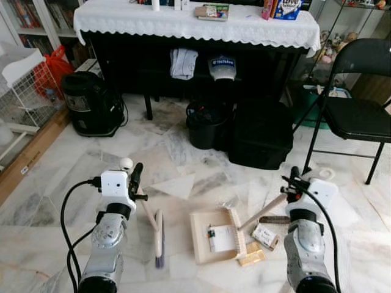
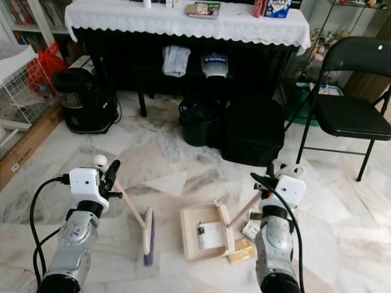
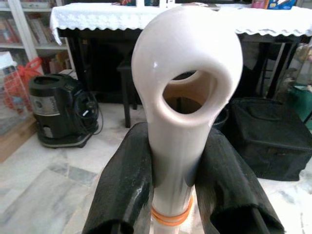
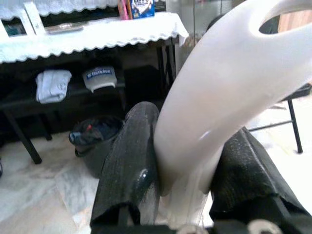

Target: Sweep floor

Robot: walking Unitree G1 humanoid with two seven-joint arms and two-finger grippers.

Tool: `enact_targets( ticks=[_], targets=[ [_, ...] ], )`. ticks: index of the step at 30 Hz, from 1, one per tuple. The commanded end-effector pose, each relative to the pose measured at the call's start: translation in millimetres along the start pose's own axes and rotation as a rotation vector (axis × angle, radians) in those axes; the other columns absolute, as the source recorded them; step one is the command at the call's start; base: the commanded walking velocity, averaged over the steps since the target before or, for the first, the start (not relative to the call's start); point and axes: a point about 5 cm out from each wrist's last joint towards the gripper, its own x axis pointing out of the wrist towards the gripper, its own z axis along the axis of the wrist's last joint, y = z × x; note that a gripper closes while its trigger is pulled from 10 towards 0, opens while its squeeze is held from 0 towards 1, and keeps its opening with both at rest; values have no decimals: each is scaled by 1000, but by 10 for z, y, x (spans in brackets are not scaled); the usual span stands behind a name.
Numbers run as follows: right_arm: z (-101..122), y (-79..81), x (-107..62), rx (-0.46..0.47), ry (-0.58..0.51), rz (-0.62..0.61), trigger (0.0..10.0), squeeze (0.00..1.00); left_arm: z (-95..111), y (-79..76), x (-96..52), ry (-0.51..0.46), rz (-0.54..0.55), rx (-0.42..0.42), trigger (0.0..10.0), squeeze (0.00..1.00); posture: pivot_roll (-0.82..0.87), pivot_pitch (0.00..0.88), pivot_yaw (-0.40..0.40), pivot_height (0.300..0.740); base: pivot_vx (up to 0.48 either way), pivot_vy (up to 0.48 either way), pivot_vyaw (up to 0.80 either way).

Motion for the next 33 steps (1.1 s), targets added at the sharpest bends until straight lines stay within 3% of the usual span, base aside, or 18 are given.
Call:
enact_targets(
  ticks=[1, 10, 33],
  targets=[
    [122, 4, 27, 27, -58, -4, 10000, 0, 132, 26, 26, -76, 0, 23, 10000, 0, -109, 0, -20, 740, 0, 0, 0],
    [177, -6, 1, 14, -72, -14, 10000, 0, 189, 22, 92, -95, 6, 14, 10000, 0, -120, 0, -14, 740, 0, 0, 0],
    [249, 72, -2, 15, -69, 24, 10000, 0, 208, 39, 103, -90, -16, 36, 10000, 0, -117, 0, 3, 740, 0, 0, 792]
  ],
)
